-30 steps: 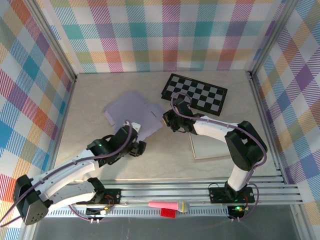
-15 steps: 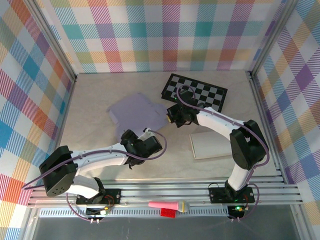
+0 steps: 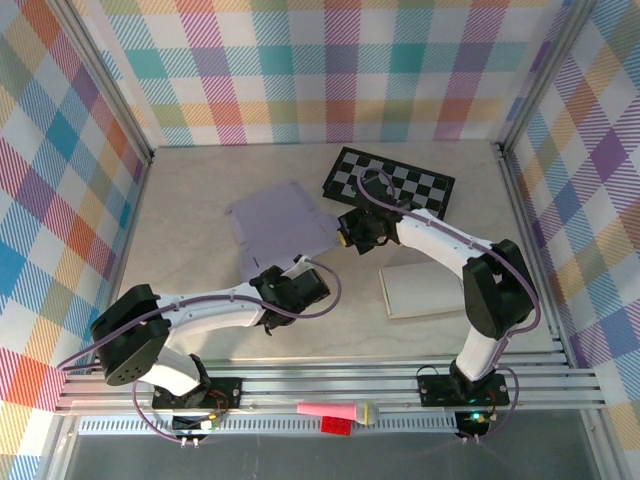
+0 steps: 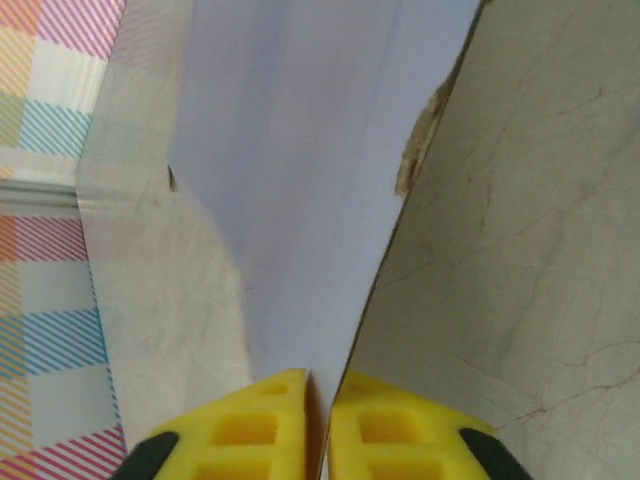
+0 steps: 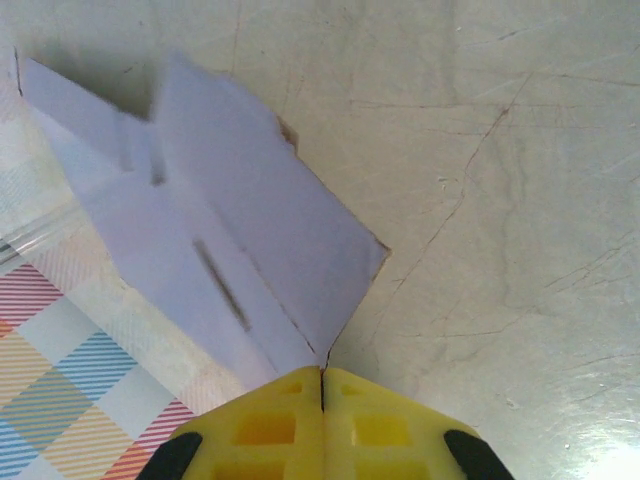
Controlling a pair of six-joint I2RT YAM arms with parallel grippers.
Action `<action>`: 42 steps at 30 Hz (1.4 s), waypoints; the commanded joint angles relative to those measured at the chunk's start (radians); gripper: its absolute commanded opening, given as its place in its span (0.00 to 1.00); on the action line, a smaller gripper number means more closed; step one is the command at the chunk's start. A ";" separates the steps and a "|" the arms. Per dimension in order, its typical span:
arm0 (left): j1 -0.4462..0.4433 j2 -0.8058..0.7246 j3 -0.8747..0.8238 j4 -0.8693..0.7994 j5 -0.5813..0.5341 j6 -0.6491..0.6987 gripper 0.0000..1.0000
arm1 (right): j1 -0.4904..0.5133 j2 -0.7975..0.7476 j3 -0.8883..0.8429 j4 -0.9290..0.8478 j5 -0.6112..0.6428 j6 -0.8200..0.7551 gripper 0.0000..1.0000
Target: Fold the paper box
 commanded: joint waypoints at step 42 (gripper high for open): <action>0.143 0.011 0.606 -0.493 0.376 -0.132 0.00 | 0.139 -0.030 0.415 -0.234 0.085 -0.258 0.18</action>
